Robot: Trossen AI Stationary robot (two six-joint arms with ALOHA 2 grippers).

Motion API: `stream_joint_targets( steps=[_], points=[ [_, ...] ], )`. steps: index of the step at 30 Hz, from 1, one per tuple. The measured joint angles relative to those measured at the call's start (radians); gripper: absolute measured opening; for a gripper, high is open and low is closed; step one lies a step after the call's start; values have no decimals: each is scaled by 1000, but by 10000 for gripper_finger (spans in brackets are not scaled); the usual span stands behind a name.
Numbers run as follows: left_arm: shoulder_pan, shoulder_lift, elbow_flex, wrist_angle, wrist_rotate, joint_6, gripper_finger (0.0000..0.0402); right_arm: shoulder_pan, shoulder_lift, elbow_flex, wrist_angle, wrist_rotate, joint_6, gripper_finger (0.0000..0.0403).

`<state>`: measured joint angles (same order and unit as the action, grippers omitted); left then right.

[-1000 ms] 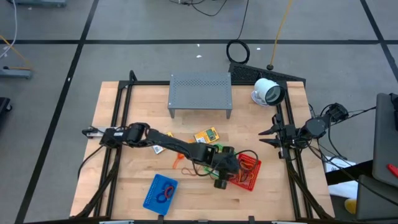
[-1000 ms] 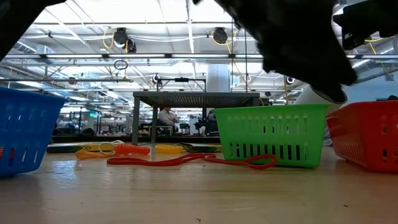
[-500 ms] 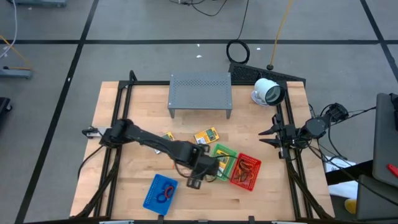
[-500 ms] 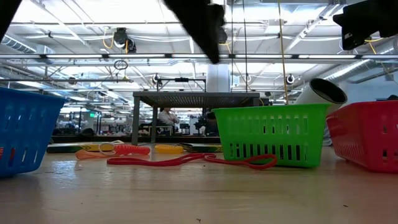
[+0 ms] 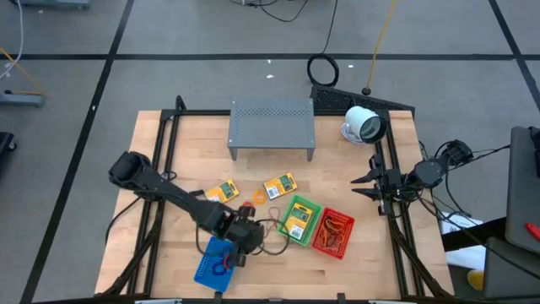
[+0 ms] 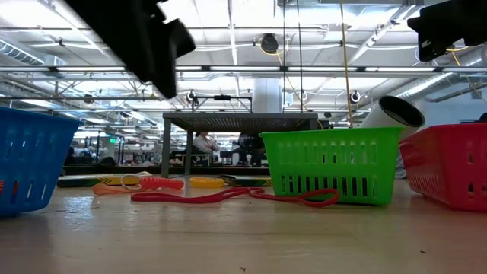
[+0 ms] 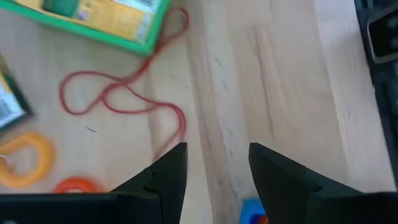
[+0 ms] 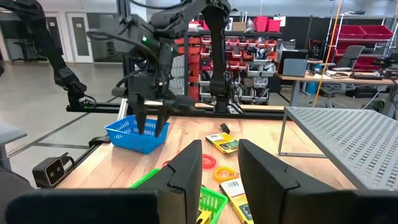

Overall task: Pick & Place Office Desk Supplies
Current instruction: Put the red rubber band into the red bin

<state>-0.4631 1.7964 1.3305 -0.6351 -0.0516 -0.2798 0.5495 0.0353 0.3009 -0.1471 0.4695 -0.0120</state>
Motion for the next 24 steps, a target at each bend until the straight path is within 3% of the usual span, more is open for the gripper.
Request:
stream_joint_targets(
  steps=[6,14,24],
  points=[
    [-25,23,-70,23,-5,35,182,0,0,0,0,0,0,96],
    [19,50,-72,54,-1,31,182,0,0,0,0,0,0,95],
    [72,160,59,-14,93,18,182,0,0,0,1,0,0,95]
  ],
)
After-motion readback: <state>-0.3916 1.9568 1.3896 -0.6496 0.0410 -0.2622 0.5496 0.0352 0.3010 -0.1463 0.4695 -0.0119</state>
